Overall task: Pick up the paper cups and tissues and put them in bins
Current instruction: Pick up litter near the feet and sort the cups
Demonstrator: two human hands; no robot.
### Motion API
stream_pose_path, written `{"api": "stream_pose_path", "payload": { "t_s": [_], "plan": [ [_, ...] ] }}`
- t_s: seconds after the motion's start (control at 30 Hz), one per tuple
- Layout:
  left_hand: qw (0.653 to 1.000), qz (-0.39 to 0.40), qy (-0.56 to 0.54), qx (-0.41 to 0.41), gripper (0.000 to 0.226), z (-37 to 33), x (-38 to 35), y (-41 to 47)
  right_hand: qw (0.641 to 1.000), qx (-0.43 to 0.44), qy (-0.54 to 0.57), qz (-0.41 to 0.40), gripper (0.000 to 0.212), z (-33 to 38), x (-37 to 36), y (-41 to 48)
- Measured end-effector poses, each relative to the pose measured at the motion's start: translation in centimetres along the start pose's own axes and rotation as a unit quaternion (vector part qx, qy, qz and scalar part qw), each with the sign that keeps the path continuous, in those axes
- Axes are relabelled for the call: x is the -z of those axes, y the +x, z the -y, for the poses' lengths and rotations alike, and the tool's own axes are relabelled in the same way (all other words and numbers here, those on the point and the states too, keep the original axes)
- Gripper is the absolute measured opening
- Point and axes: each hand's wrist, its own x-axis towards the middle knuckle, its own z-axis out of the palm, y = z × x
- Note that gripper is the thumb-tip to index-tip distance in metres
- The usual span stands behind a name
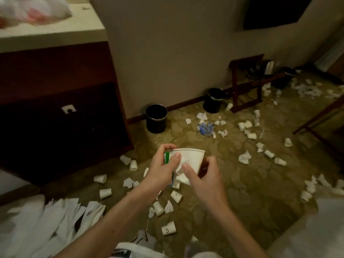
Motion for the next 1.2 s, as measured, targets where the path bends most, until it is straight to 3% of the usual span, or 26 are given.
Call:
{"api": "stream_pose_path", "payload": {
  "t_s": [0.23,0.53,0.63,0.77,1.03,1.2],
  "plan": [
    [0.998,0.038,-0.025,0.040,0.013,-3.4,-2.2,10.4,0.999,-0.012,0.022,-0.022,0.032,0.6,1.3,9.8],
    [0.990,0.006,-0.074,0.117,0.015,-3.1,-9.7,26.4,0.993,-0.078,0.048,0.079,0.045,-3.7,7.0,28.1],
    [0.980,-0.023,-0.136,0.143,0.018,-3.7,-13.1,31.8,0.986,-0.113,0.030,0.115,0.054,-4.8,11.0,35.3],
    [0.964,-0.070,-0.195,0.168,0.018,-4.8,-16.5,36.9,0.977,-0.133,-0.004,0.166,0.044,-4.8,14.4,42.3],
    [0.939,-0.178,-0.255,0.147,0.021,-5.8,-16.1,45.6,0.960,-0.098,-0.007,0.261,0.052,-2.8,12.9,53.6],
    [0.905,-0.239,-0.318,0.151,0.026,-4.5,-14.6,51.9,0.943,-0.076,-0.004,0.322,0.023,-2.7,10.4,60.9]
  ]
}}
